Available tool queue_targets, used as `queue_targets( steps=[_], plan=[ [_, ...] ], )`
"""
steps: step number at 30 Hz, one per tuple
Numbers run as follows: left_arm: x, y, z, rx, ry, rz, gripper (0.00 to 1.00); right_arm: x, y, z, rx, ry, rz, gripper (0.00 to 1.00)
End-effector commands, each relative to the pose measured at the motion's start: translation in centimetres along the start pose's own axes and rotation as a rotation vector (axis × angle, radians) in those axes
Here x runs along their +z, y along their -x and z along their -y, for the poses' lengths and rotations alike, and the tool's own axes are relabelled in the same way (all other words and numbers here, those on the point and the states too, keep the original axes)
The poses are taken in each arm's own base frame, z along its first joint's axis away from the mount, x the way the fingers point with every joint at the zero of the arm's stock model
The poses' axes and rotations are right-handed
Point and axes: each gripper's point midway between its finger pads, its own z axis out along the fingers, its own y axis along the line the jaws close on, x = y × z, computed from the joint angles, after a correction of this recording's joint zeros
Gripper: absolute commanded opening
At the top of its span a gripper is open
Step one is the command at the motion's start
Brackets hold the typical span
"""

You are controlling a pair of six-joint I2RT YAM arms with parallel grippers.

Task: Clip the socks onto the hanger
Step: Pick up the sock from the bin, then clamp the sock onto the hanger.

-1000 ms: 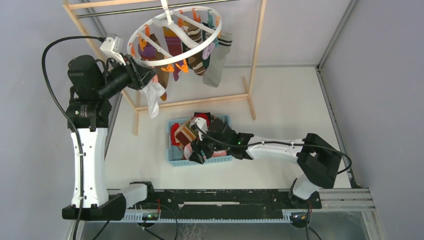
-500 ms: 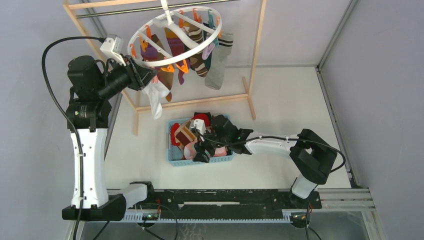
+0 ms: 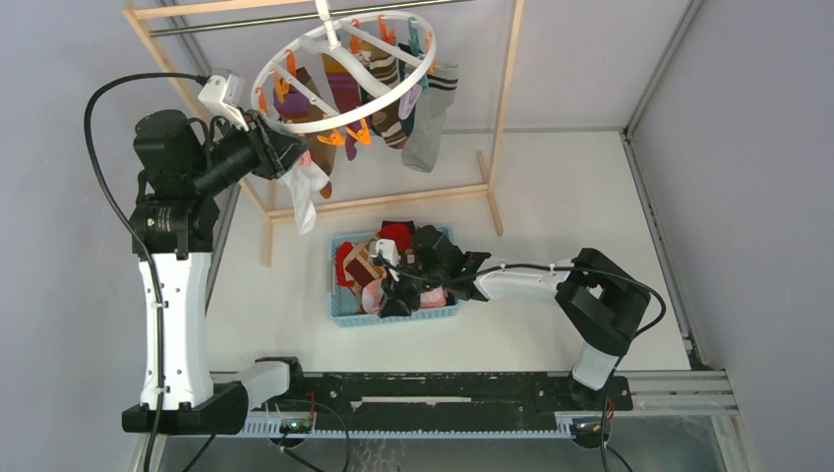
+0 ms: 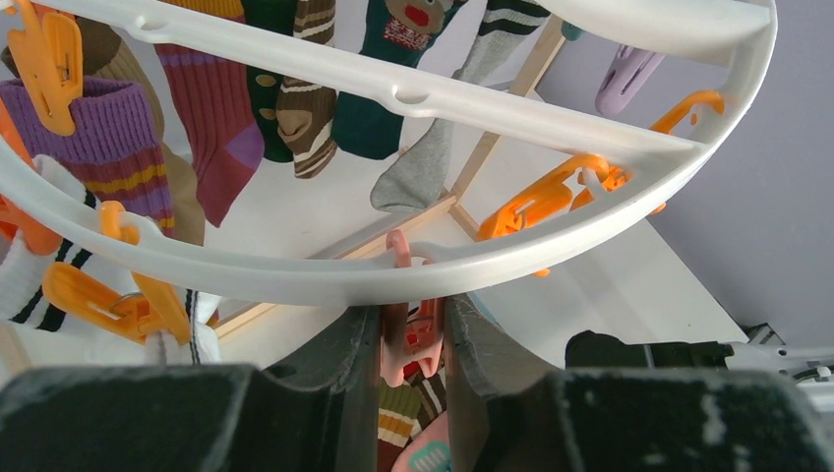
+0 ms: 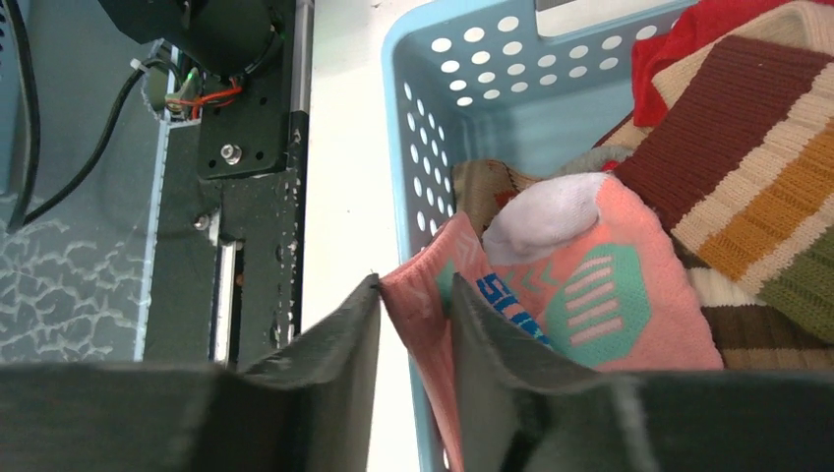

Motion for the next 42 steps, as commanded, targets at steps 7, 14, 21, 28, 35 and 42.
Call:
queue_targets(
  steps=[7, 14, 21, 28, 35, 42],
  plan=[
    [-1.4, 1.4, 1.4, 0.053, -0.019, 0.03, 0.08, -0.3, 4.0, 0.1, -0.042, 0.039, 0.116, 0.08],
    [-1.4, 1.4, 1.5, 0.045, -0.025, 0.027, 0.07, -3.3, 10.3, -0.8, -0.031, 0.038, 0.313, 0.0],
    [-1.1, 1.2, 2.4, -0.02, -0.081, 0.015, 0.07, -8.5, 21.3, -5.0, -0.059, 0.197, 0.658, 0.0],
    [-1.2, 2.0, 4.3, -0.101, -0.166, 0.029, 0.06, -11.8, 28.0, -6.1, -0.009, 0.4, 0.85, 0.0],
    [-1.3, 2.2, 5.4, -0.155, -0.226, 0.027, 0.05, -13.8, 32.1, -5.8, 0.022, 0.52, 0.985, 0.0],
    [-1.5, 2.2, 5.7, -0.156, -0.239, 0.029, 0.05, -14.4, 33.0, -4.5, 0.042, 0.526, 1.041, 0.0]
  ],
)
